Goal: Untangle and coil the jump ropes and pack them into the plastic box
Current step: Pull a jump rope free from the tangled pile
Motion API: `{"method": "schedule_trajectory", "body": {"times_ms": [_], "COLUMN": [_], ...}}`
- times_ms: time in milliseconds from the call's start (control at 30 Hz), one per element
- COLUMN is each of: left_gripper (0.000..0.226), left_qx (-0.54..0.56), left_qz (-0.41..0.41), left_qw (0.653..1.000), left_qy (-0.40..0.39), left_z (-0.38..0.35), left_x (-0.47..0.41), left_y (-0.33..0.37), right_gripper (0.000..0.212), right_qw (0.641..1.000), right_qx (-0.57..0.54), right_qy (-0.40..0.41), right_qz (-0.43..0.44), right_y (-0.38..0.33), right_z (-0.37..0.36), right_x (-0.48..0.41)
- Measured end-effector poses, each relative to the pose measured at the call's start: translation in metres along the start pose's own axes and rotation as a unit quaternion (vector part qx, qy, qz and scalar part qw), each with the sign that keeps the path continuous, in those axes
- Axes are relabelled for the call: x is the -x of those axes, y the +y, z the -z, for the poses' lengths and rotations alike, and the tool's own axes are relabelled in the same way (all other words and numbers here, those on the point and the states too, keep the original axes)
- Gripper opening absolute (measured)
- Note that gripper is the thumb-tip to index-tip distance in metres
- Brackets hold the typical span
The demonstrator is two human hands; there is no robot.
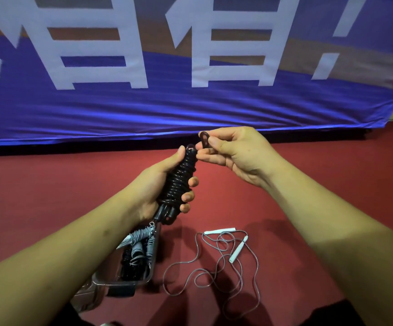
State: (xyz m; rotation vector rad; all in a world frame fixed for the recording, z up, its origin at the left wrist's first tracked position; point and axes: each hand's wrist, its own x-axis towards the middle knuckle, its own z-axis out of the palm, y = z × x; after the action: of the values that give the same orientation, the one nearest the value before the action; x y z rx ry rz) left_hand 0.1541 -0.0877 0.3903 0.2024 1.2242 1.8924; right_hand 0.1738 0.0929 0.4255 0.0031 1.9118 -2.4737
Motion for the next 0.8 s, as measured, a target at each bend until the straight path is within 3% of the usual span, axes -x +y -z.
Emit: {"method": "schedule_trajectory", "body": {"times_ms": [233, 433, 600, 700, 800], "left_gripper": [0.039, 0.041, 0.040, 0.041, 0.044], "left_qx": [-0.029, -0.023, -0.104, -0.115, -0.093], "left_qz": [-0.011, -0.004, -0.052, -0.021, 0.008], "left_qw": [1.000, 0.999, 0.991, 0.993, 0.995], "left_qy": [0.004, 0.034, 0.058, 0.032, 0.027], "left_z": [0.001, -0.001, -0.001, 0.000, 0.001], "left_x": [-0.003, -0.004, -0.005, -0.006, -0.006], "left_y": [-0.005, -0.005, -0.006, -0.006, -0.007], "right_gripper": [0.012, 0.011, 0.009, 0.017, 0.022], "right_qw": [0.985, 0.969, 0.943, 0.928, 0.912], "right_qx": [0.171, 0.240, 0.331, 0.366, 0.401], "right_qy": [0.011, -0.048, -0.020, 0.013, -0.038], "right_qz": [0.029, -0.005, 0.040, 0.065, 0.075], "right_y": [-0.004, -0.009, -0.001, 0.003, 0.009], "right_z": [0.001, 0.009, 0.000, 0.002, 0.004], "right_x": [0.001, 0.001, 0.000, -0.003, -0.003]}}
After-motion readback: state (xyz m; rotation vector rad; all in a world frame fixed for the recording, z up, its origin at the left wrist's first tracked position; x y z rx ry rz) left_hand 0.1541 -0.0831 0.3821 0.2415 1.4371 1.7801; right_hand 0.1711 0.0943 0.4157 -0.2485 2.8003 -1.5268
